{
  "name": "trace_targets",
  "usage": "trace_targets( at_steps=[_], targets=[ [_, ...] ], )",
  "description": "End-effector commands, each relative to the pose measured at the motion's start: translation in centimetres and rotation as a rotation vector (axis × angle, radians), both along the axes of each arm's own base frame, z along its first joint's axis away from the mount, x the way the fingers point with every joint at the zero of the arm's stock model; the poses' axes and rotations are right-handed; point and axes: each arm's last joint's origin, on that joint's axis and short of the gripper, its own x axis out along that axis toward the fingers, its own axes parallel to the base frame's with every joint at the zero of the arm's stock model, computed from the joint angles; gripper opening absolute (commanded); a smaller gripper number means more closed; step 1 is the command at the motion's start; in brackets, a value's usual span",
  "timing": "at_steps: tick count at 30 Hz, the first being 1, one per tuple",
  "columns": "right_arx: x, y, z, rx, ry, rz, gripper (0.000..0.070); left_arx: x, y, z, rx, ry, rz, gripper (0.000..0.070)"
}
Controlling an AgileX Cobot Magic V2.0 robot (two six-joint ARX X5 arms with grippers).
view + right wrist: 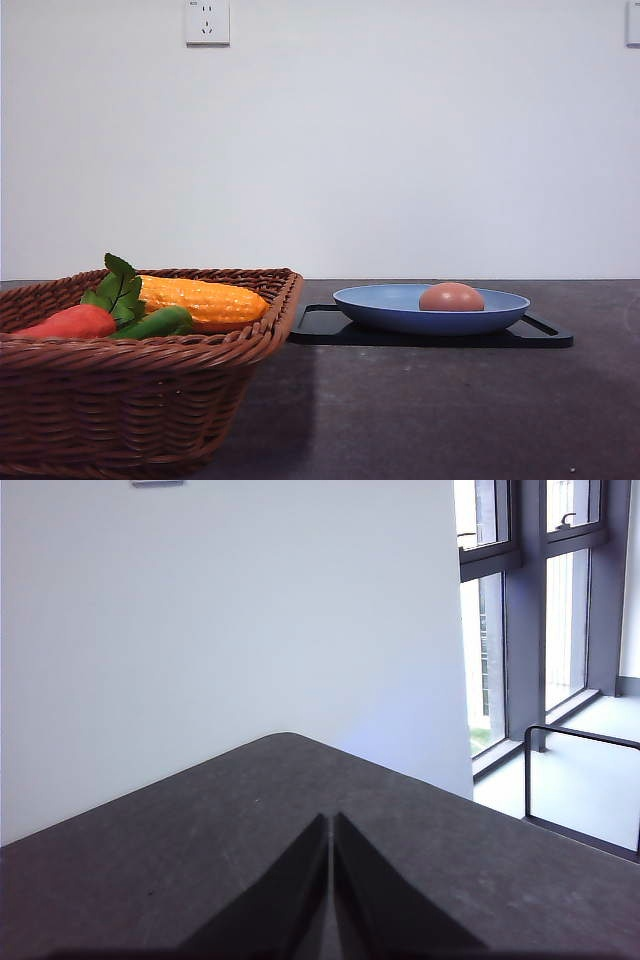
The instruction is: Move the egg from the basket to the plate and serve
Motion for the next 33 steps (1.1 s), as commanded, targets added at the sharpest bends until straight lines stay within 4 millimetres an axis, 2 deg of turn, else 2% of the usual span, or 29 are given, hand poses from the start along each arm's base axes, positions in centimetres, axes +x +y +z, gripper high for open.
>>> trace_targets(
  at_steps=[1, 10, 33],
  targets=[
    [-0.13, -0.06, 0.29, 0.008, -0.008, -0.007, 0.0, 0.14, -0.03, -1.04, 0.0, 0.029, -0.012, 0.0],
    [-0.17, -0.1, 0.29, 0.011, -0.007, -0.023, 0.0, 0.29, -0.41, -1.18, -0.073, 0.005, -0.135, 0.0],
    [-0.17, -0.1, 0.3, 0.011, -0.007, -0.024, 0.0, 0.29, -0.42, -1.18, -0.079, 0.005, -0.137, 0.0]
  ],
)
